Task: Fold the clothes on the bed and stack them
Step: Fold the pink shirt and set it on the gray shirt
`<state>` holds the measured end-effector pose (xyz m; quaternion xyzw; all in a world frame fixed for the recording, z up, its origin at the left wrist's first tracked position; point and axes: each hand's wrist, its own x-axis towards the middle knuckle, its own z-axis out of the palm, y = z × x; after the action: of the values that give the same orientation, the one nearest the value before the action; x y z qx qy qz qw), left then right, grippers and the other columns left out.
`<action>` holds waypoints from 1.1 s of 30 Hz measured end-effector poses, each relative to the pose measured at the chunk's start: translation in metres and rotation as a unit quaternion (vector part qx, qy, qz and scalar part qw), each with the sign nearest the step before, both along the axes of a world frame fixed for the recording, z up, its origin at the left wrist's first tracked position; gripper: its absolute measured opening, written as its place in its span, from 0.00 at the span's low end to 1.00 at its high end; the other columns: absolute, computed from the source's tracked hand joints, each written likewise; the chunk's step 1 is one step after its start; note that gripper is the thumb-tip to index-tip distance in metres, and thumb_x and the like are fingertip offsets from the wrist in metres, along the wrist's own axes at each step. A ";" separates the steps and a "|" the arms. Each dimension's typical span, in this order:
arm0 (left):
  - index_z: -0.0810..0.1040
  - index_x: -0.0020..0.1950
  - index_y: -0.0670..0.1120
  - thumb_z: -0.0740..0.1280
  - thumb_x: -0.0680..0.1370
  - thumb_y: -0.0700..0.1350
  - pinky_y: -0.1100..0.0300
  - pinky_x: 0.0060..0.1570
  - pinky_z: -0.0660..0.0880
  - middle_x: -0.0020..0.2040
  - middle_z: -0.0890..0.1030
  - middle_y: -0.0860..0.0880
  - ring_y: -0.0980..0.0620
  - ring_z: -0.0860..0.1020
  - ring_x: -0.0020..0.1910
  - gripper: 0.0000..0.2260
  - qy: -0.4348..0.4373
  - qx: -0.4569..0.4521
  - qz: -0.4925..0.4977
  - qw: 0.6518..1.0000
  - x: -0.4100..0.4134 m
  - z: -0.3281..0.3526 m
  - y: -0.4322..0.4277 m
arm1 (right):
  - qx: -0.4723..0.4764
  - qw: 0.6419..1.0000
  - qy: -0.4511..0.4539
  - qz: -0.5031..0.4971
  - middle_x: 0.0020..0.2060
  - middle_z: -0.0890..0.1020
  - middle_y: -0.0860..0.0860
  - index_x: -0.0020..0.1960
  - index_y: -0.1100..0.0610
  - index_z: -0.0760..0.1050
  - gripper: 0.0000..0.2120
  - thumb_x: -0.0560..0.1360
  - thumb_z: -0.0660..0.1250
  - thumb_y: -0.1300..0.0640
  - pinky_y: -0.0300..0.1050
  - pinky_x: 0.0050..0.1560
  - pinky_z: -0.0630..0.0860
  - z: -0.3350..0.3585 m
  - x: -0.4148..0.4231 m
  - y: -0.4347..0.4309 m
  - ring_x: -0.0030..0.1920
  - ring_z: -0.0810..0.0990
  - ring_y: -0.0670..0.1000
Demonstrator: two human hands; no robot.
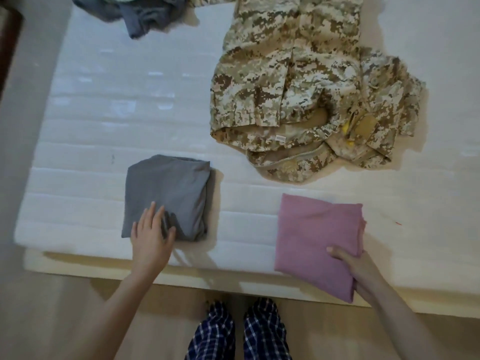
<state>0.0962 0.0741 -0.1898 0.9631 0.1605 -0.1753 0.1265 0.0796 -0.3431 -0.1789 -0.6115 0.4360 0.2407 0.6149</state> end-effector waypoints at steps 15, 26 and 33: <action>0.82 0.45 0.49 0.54 0.81 0.58 0.59 0.34 0.71 0.35 0.83 0.52 0.57 0.80 0.33 0.21 -0.009 -0.448 0.415 0.792 0.033 0.011 0.106 | 0.165 0.973 -0.077 0.138 0.57 0.81 0.58 0.59 0.59 0.74 0.21 0.67 0.75 0.63 0.50 0.55 0.78 0.017 0.094 0.296 0.54 0.81 0.54; 0.66 0.72 0.42 0.69 0.76 0.49 0.49 0.61 0.70 0.68 0.71 0.41 0.43 0.71 0.64 0.27 -0.047 -0.182 0.183 0.965 0.031 -0.011 0.103 | -0.323 0.885 -0.081 0.325 0.59 0.76 0.54 0.63 0.57 0.70 0.30 0.67 0.74 0.44 0.49 0.57 0.72 -0.009 0.080 0.322 0.59 0.75 0.55; 0.47 0.76 0.52 0.41 0.79 0.59 0.41 0.74 0.43 0.77 0.46 0.49 0.47 0.46 0.77 0.27 -0.030 -0.120 -0.115 0.986 0.037 -0.018 0.022 | -0.379 0.657 -0.296 0.581 0.73 0.65 0.52 0.71 0.52 0.68 0.22 0.78 0.61 0.50 0.60 0.73 0.52 -0.011 0.077 0.301 0.75 0.58 0.55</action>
<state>0.1335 0.0965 -0.2077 0.9578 0.0225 -0.1779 0.2248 0.1565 -0.0426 -0.1904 -0.9590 -0.1603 0.1690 0.1615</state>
